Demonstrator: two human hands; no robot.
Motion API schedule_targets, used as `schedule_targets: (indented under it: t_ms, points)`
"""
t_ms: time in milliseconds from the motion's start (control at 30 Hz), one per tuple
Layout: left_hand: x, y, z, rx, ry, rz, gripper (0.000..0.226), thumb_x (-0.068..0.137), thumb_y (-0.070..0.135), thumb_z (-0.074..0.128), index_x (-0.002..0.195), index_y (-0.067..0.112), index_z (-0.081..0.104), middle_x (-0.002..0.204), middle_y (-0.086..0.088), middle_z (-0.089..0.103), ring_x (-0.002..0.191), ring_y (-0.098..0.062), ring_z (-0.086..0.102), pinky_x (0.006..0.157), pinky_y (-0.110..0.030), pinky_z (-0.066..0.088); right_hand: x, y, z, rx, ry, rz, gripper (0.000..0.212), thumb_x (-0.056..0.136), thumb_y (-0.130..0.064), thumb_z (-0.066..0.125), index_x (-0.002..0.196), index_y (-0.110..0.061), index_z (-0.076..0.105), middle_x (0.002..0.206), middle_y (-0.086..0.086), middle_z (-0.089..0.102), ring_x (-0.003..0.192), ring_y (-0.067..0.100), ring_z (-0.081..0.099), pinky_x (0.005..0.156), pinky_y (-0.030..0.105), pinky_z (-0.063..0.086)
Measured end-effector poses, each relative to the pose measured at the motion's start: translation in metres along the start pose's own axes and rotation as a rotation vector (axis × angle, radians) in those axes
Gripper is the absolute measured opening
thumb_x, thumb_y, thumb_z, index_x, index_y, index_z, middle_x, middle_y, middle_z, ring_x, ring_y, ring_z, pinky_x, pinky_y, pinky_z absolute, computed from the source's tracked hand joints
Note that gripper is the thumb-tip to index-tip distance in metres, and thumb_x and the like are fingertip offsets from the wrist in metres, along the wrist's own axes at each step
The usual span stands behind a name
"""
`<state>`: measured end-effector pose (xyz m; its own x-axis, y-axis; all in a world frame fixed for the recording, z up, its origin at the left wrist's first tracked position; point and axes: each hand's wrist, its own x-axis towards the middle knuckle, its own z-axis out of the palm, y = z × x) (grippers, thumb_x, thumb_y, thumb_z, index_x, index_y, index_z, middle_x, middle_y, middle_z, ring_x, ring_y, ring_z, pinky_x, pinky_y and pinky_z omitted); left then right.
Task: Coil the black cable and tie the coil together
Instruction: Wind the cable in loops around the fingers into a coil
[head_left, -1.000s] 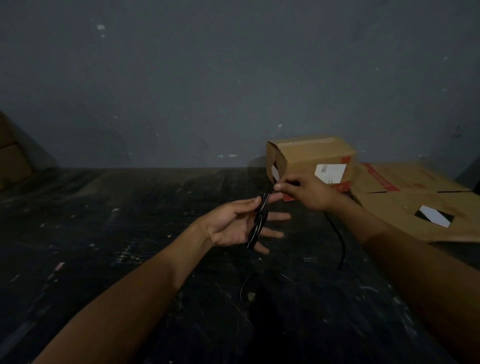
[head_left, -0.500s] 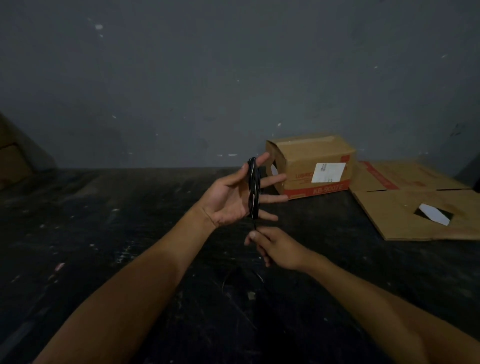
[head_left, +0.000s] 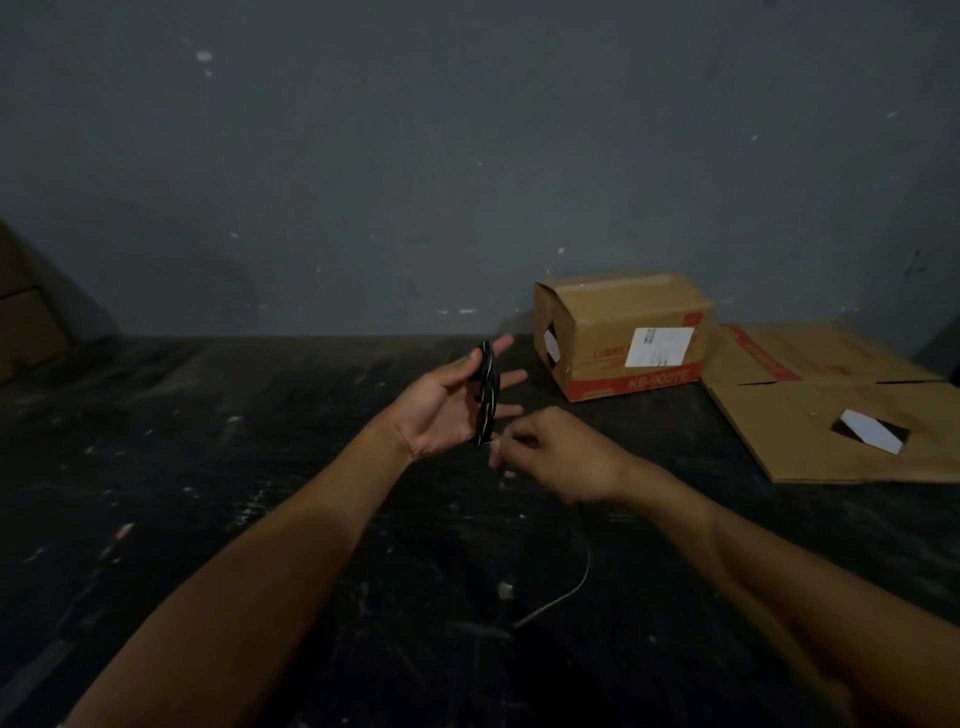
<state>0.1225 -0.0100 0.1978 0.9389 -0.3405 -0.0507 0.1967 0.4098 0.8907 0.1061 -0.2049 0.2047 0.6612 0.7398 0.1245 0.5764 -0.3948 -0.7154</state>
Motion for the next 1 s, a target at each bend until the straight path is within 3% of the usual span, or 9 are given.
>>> schedule_targets:
  t_ms: [67, 133, 233, 400, 533, 633, 767, 867, 1000]
  points:
    - [-0.002, -0.003, -0.004, -0.035, 0.012, -0.007, 0.041, 0.092, 0.04, 0.051, 0.132, 0.035, 0.059, 0.151, -0.018, 0.04, 0.122, -0.041, 0.056, 0.085, -0.051, 0.055, 0.002, -0.01, -0.01, 0.075, -0.004, 0.062, 0.028, 0.098, -0.029, 0.049, 0.089, -0.011, 0.069, 0.06, 0.01, 0.058, 0.036, 0.007, 0.045, 0.035, 0.021, 0.039]
    - [-0.004, -0.004, -0.005, -0.029, 0.027, -0.02, 0.046, 0.091, 0.036, 0.055, 0.137, 0.029, 0.055, 0.136, -0.015, 0.057, 0.101, -0.029, 0.07, 0.075, -0.041, 0.059, 0.003, -0.02, -0.021, 0.208, 0.004, 0.138, 0.029, 0.097, -0.028, 0.052, 0.088, -0.006, 0.068, 0.05, -0.007, 0.051, 0.034, 0.005, 0.041, 0.033, 0.021, 0.037]
    - [-0.006, -0.011, -0.01, 0.091, 0.053, -0.033, 0.049, 0.092, 0.034, 0.055, 0.139, 0.024, 0.053, 0.106, -0.002, 0.073, 0.099, -0.02, 0.067, 0.102, -0.047, 0.048, 0.007, -0.032, -0.039, 0.321, 0.012, 0.22, 0.033, 0.096, -0.033, 0.053, 0.09, -0.004, 0.068, 0.048, -0.007, 0.043, 0.036, 0.005, 0.038, 0.033, 0.02, 0.035]
    - [-0.013, -0.011, -0.009, 0.086, -0.029, -0.126, 0.044, 0.087, 0.037, 0.06, 0.13, 0.025, 0.062, 0.133, -0.009, 0.062, 0.114, -0.033, 0.062, 0.077, -0.052, 0.056, 0.02, -0.036, -0.058, 0.226, 0.089, 0.25, 0.032, 0.093, -0.035, 0.057, 0.085, -0.007, 0.071, 0.051, -0.004, 0.042, 0.039, 0.008, 0.037, 0.036, 0.021, 0.034]
    - [-0.017, -0.009, -0.004, 0.152, -0.076, -0.199, 0.051, 0.088, 0.04, 0.056, 0.138, 0.033, 0.053, 0.147, -0.01, 0.05, 0.133, -0.039, 0.045, 0.09, -0.059, 0.05, 0.028, -0.03, -0.076, 0.099, 0.098, 0.19, 0.031, 0.091, -0.034, 0.062, 0.084, -0.006, 0.074, 0.034, -0.011, 0.049, 0.032, 0.004, 0.038, 0.035, 0.019, 0.034]
    - [-0.018, -0.008, 0.002, 0.235, -0.127, -0.253, 0.05, 0.087, 0.043, 0.058, 0.137, 0.035, 0.054, 0.151, -0.01, 0.044, 0.137, -0.041, 0.04, 0.105, -0.068, 0.034, 0.035, -0.025, -0.086, -0.068, 0.163, 0.103, 0.026, 0.086, -0.033, 0.068, 0.075, -0.01, 0.072, 0.035, -0.012, 0.052, 0.029, -0.001, 0.043, 0.032, 0.01, 0.031]
    - [-0.021, -0.008, 0.009, 0.143, -0.316, -0.264, 0.049, 0.091, 0.04, 0.059, 0.138, 0.028, 0.054, 0.153, -0.014, 0.041, 0.141, -0.047, 0.03, 0.103, -0.067, 0.031, 0.038, -0.006, -0.093, -0.018, 0.192, 0.009, 0.02, 0.086, -0.031, 0.068, 0.075, -0.014, 0.071, 0.05, -0.013, 0.061, 0.039, -0.008, 0.05, 0.036, 0.004, 0.031]
    - [-0.024, -0.003, 0.018, 0.049, -0.431, -0.196, 0.045, 0.095, 0.039, 0.054, 0.138, 0.026, 0.052, 0.159, -0.018, 0.027, 0.143, -0.05, 0.02, 0.103, -0.07, 0.026, 0.033, 0.025, -0.082, 0.13, 0.176, 0.011, 0.021, 0.093, -0.036, 0.058, 0.077, -0.024, 0.066, 0.047, -0.014, 0.056, 0.04, -0.002, 0.047, 0.04, 0.015, 0.037]
    - [-0.023, 0.005, 0.034, 0.002, -0.532, -0.107, 0.042, 0.097, 0.039, 0.045, 0.138, 0.03, 0.051, 0.161, -0.02, 0.017, 0.143, -0.053, 0.015, 0.104, -0.075, 0.019, 0.024, 0.064, -0.048, 0.248, 0.196, 0.035, 0.02, 0.098, -0.026, 0.046, 0.092, -0.027, 0.065, 0.085, -0.006, 0.067, 0.071, 0.002, 0.064, 0.062, 0.024, 0.046]
